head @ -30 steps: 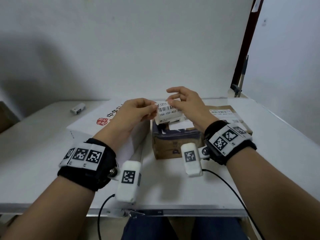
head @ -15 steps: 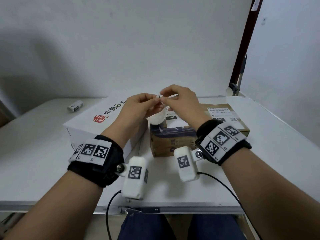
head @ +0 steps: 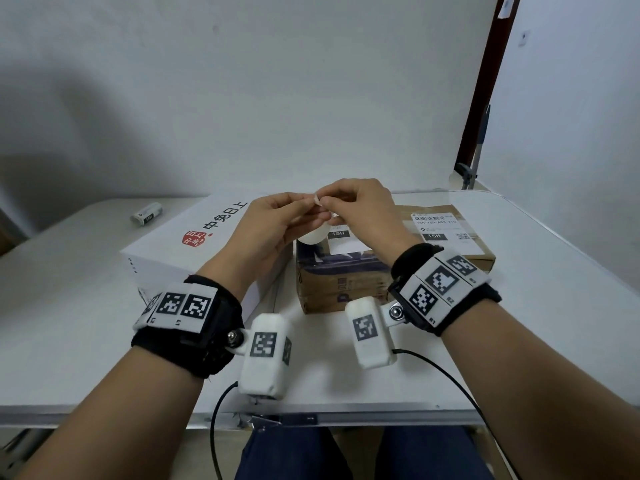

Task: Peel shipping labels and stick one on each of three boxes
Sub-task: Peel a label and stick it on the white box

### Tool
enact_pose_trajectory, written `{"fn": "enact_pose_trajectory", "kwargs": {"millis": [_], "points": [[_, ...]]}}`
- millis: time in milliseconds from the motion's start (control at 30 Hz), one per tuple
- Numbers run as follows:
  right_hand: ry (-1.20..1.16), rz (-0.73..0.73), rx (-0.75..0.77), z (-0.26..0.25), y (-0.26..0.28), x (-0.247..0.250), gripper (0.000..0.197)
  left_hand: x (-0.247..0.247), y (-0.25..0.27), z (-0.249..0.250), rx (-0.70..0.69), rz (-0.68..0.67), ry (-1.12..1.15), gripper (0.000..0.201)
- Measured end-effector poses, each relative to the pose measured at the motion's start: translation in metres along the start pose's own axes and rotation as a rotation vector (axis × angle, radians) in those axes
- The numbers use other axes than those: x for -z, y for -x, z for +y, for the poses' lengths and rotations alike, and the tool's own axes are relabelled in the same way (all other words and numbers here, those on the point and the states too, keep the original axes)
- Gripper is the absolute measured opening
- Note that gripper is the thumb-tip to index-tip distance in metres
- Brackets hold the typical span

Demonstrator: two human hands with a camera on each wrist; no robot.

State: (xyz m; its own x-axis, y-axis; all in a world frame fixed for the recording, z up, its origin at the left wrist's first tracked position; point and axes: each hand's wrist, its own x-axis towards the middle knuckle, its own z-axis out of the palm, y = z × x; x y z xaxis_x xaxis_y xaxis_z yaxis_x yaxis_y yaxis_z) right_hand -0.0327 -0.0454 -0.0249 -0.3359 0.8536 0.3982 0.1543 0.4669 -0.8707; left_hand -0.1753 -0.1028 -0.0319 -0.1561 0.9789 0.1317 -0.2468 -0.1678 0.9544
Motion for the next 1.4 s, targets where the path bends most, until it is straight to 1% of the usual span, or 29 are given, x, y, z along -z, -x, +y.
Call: {"fn": "enact_pose_trajectory", "kwargs": {"millis": [167, 300, 367, 533, 667, 767, 867, 1067, 1133, 1167, 1233, 1333, 1400], "points": [[-0.039, 0.004, -0.028, -0.001, -0.001, -0.002, 0.015, 0.001, 0.000, 0.000, -0.004, -0.007, 0.012, 0.015], [-0.091, -0.008, -0.050, 0.000, 0.001, -0.003, 0.008, 0.004, -0.001, -0.001, -0.004, 0.002, -0.011, 0.016], [-0.092, -0.019, -0.050, 0.000, 0.002, -0.003, 0.010, 0.005, -0.001, -0.001, -0.007, 0.010, -0.024, 0.015], [-0.042, -0.032, -0.007, 0.000, 0.003, -0.002, 0.013, 0.003, -0.001, 0.000, -0.044, 0.047, -0.095, 0.018], [0.043, -0.002, 0.026, 0.000, 0.002, -0.002, 0.013, 0.002, -0.002, 0.000, -0.048, 0.057, -0.139, 0.020], [0.060, 0.016, 0.028, -0.001, 0.002, -0.001, 0.012, 0.000, -0.002, 0.002, -0.069, 0.065, -0.177, 0.021], [0.025, 0.014, 0.006, -0.001, 0.002, -0.001, 0.011, -0.002, -0.001, 0.003, -0.087, 0.081, -0.213, 0.022], [-0.046, 0.019, -0.036, 0.001, 0.002, 0.000, 0.011, -0.006, -0.001, 0.002, -0.114, 0.120, -0.313, 0.016], [-0.064, 0.029, -0.046, 0.002, 0.002, 0.000, 0.009, -0.007, -0.002, 0.001, -0.107, 0.115, -0.315, 0.016], [-0.089, 0.036, -0.073, 0.003, 0.001, 0.000, 0.009, -0.007, -0.002, 0.000, -0.096, 0.108, -0.293, 0.015], [-0.207, 0.057, -0.190, 0.005, -0.002, 0.003, 0.010, -0.008, -0.003, 0.001, -0.056, 0.105, -0.212, 0.014], [-0.502, 0.100, -0.387, 0.008, -0.005, 0.009, 0.008, -0.007, -0.005, 0.004, 0.022, 0.155, -0.076, 0.014], [-0.680, 0.132, -0.460, 0.008, -0.006, 0.012, 0.004, -0.007, -0.008, 0.005, 0.078, 0.194, -0.007, 0.015]]}}
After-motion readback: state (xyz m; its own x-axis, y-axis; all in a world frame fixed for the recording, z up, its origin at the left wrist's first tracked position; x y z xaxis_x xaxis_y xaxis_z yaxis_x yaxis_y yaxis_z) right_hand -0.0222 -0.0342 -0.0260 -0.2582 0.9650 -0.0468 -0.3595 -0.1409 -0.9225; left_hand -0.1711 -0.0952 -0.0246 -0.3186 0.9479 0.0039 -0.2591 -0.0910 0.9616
